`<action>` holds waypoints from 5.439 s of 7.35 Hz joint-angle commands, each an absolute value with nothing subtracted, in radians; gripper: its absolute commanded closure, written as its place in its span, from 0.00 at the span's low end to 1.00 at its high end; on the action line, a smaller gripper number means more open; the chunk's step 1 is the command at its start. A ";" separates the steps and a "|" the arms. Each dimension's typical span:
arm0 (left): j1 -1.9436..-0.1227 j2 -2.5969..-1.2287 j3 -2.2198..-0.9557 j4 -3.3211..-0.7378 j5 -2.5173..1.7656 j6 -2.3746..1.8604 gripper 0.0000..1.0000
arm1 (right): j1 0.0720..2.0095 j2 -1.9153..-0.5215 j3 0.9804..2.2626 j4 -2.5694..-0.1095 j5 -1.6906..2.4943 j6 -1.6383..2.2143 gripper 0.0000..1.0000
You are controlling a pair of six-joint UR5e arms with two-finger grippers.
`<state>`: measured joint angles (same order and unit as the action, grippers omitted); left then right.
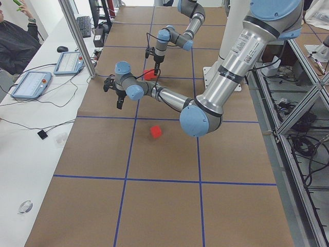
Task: Form red blocks into L shape at center
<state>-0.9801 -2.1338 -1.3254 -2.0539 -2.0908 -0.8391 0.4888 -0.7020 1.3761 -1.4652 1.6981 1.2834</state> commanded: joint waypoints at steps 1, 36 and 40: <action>-0.980 -2.134 -1.325 -2.054 -2.091 -0.839 0.01 | 0.489 -0.703 1.376 -1.465 1.697 1.276 0.52; -1.022 -1.525 -1.822 -2.051 -2.024 -1.114 0.00 | 0.807 -0.834 1.496 -1.503 1.948 1.017 0.01; -0.875 -1.558 -1.809 -2.045 -1.895 -1.416 0.00 | 0.808 -0.836 1.496 -1.503 1.942 1.017 0.01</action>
<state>-0.9221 -1.5505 -1.8118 -2.0457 -1.9375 -1.3528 0.8072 -0.8353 1.4957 -1.5033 1.9451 1.0174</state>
